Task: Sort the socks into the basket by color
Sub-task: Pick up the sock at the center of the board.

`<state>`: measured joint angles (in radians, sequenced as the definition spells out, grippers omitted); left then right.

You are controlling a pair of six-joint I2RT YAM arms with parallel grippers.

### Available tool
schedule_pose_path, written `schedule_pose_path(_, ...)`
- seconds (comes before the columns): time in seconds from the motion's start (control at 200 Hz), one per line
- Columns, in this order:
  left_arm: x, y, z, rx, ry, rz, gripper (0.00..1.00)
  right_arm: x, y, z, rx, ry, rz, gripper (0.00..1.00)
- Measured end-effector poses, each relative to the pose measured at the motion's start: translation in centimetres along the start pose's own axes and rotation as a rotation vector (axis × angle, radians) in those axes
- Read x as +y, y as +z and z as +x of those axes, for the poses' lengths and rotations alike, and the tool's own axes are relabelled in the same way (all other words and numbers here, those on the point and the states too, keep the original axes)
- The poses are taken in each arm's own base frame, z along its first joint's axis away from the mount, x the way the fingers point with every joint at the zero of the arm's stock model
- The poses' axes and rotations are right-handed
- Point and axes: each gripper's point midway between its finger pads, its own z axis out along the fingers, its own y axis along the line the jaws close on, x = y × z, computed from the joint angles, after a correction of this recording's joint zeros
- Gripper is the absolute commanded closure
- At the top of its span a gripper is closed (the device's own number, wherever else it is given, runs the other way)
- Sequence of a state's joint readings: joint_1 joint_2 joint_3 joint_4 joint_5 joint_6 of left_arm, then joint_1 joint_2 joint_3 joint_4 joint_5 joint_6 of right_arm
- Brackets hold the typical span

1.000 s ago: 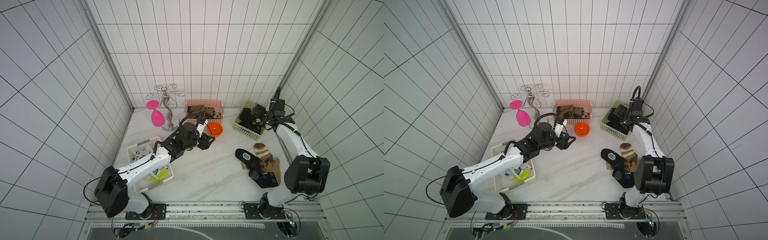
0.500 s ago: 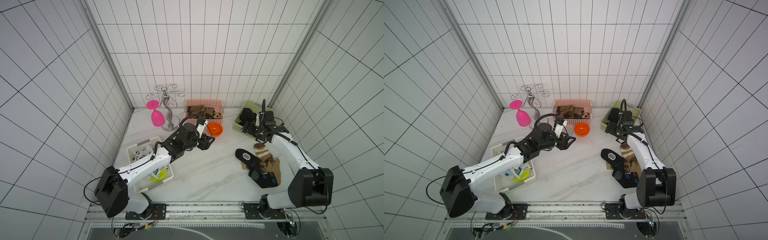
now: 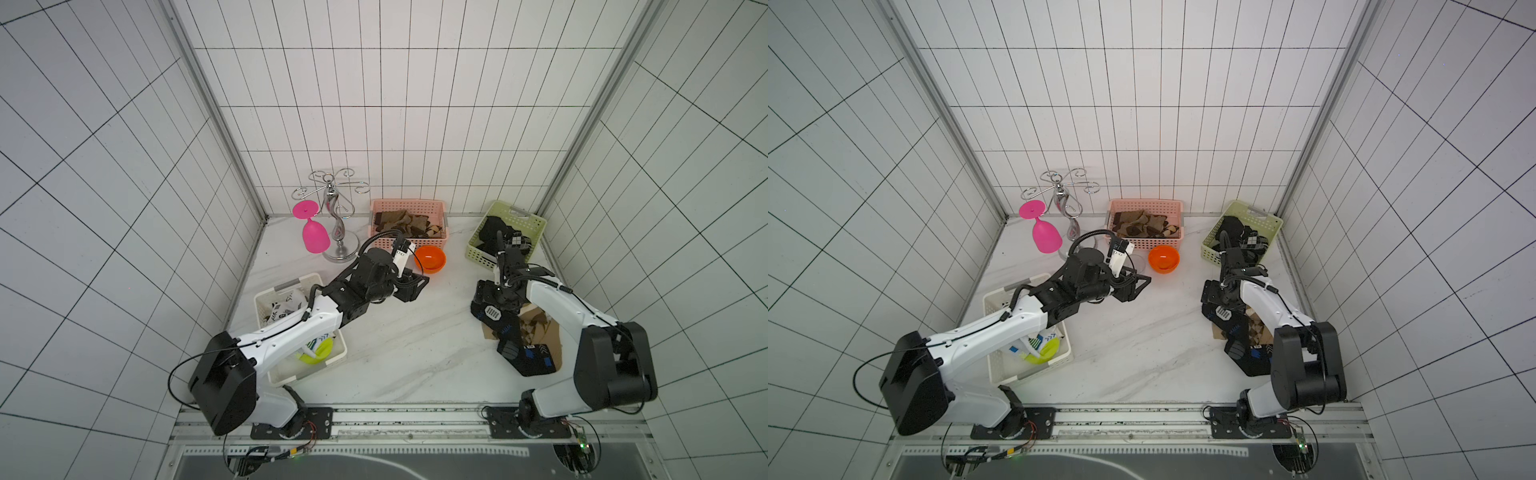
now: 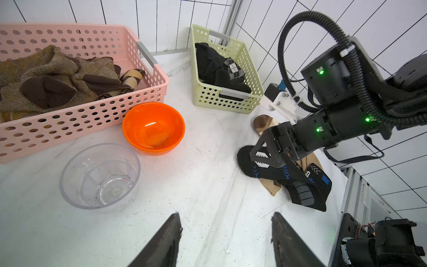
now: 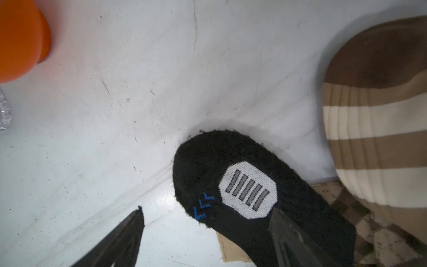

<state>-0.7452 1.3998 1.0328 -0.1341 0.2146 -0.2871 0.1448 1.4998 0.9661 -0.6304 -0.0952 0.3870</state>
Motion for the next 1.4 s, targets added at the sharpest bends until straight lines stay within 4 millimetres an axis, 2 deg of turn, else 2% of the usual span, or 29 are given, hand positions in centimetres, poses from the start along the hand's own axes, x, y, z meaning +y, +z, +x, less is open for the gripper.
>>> schedule_pose_path(0.175, 0.1, -0.2, 0.4, 0.003, -0.001, -0.002, 0.37, 0.0, 2.6, 0.2, 0.038, -0.016, 0.021, 0.14)
schedule_pose_path(0.275, 0.1, -0.5, 0.3, -0.003, -0.001, -0.002, 0.37, 0.2, 3.7, 0.5, 0.06, -0.03, 0.029, 0.23)
schedule_pose_path(0.38, 0.1, -0.7, 0.3, -0.007, -0.001, -0.004, 0.37, 0.4, 4.1, 0.6, 0.062, -0.043, 0.028, 0.43)
schedule_pose_path(0.485, 0.2, -0.8, 0.5, -0.005, -0.003, -0.006, 0.37, 0.7, 4.2, 0.5, 0.055, -0.051, 0.019, 0.77)
schedule_pose_path(0.515, 0.2, -0.8, 0.5, -0.005, -0.003, -0.006, 0.37, 0.8, 4.2, 0.5, 0.055, -0.054, 0.017, 0.84)
schedule_pose_path(0.62, 0.2, -0.8, 0.5, -0.005, -0.004, -0.006, 0.37, 1.2, 4.2, 0.7, 0.057, -0.062, 0.005, 0.98)
schedule_pose_path(0.869, 0.3, -0.8, 0.4, -0.007, -0.006, -0.009, 0.37, 2.7, 3.1, 0.8, 0.041, -0.091, -0.038, 1.0)
schedule_pose_path(1.399, 0.3, -0.8, 0.3, -0.013, -0.009, -0.006, 0.37, 5.1, -1.9, -0.1, -0.07, -0.124, -0.157, 1.0)
